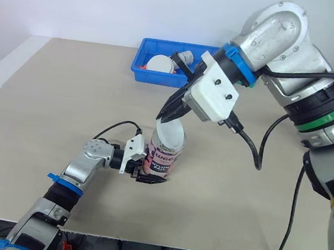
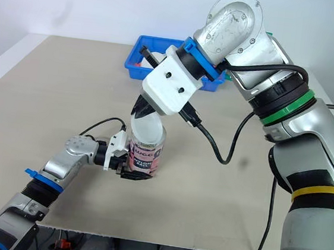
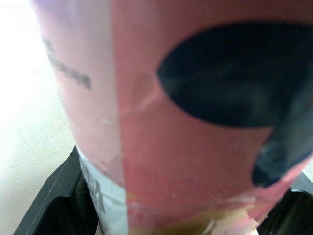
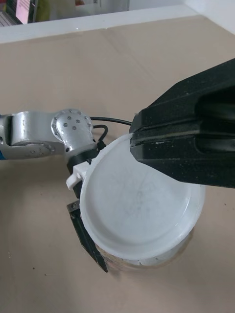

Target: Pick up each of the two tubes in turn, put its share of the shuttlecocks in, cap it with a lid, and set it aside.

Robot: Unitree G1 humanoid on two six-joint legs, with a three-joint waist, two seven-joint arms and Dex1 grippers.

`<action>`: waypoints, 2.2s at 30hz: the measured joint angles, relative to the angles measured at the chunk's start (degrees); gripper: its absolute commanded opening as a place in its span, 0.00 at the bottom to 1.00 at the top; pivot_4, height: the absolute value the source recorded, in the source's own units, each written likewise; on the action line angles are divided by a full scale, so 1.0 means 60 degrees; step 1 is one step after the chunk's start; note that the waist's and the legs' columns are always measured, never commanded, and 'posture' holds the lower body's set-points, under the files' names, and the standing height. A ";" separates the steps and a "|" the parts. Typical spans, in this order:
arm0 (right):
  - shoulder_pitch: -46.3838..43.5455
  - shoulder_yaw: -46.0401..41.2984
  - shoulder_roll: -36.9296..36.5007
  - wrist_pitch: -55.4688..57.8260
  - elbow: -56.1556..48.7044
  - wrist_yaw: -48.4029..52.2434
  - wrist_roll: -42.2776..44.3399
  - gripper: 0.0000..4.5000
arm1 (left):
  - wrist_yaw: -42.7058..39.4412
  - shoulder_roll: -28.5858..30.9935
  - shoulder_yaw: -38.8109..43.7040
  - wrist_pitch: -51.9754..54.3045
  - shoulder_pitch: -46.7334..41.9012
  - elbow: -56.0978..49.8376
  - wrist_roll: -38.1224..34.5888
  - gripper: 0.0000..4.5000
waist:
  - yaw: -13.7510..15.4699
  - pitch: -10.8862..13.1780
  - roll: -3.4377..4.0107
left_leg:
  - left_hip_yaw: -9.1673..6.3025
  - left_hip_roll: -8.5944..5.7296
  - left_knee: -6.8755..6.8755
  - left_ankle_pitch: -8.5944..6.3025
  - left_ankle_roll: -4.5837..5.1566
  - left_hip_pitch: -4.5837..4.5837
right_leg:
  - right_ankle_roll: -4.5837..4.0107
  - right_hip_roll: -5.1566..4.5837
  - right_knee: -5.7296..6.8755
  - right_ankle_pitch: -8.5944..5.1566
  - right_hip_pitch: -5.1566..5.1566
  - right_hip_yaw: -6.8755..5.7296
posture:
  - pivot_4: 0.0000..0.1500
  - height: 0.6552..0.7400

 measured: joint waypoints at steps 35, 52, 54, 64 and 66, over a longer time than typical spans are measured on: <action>0.0696 -0.0231 0.1105 -0.1008 0.0380 -0.0005 -0.1796 0.72 | 0.0056 -0.0008 0.0000 0.0075 -0.0009 -0.0033 -0.0011 0.79 | 0.0019 -0.0001 -0.0001 | -0.0001 0.0006 -0.0001 0.0000 0.0000 0.0003 | 0.0002 0.0005 0.0001 0.0004 0.0001 -0.0004 | 1.00 0.57; 0.1441 -0.2551 -0.0253 0.2378 -0.0129 -0.0009 -0.0059 0.43 | 0.0053 -0.0004 0.0075 0.0007 0.0021 -0.0029 -0.0025 0.79 | 0.0119 0.0000 -0.0006 | 0.0008 -0.0009 -0.0002 -0.0007 -0.0007 -0.0016 | 0.0003 -0.0013 -0.0010 -0.0011 0.0001 0.0006 | 1.00 0.57; 0.1756 -0.2540 -0.0424 0.2709 -0.0542 -0.0008 0.0127 0.22 | 0.0059 -0.0001 0.0094 -0.0016 0.0018 -0.0027 -0.0021 0.79 | 0.0052 0.0001 -0.0005 | 0.0015 -0.0007 -0.0006 -0.0009 -0.0004 -0.0013 | 0.0007 -0.0013 -0.0007 -0.0010 -0.0009 0.0009 | 1.00 0.57; 0.2882 -0.2764 -0.0352 0.4120 -0.2614 -0.0008 0.0220 0.01 | 0.0024 -0.0053 0.0090 -0.0230 -0.0005 0.0163 -0.0007 0.79 | 0.0063 0.0001 -0.0004 | 0.0004 0.0006 -0.0007 -0.0009 -0.0003 -0.0012 | 0.0005 0.0006 -0.0006 -0.0009 -0.0010 0.0003 | 1.00 0.57; 0.3241 -0.2670 -0.0005 0.4104 -0.2789 -0.0008 -0.0270 0.01 | 0.0022 -0.0056 0.0090 -0.0254 -0.0006 0.0181 -0.0007 0.79 | 0.0065 0.0001 -0.0004 | 0.0004 0.0006 -0.0006 -0.0009 -0.0003 -0.0012 | 0.0007 0.0007 -0.0005 -0.0008 -0.0011 0.0003 | 1.00 0.57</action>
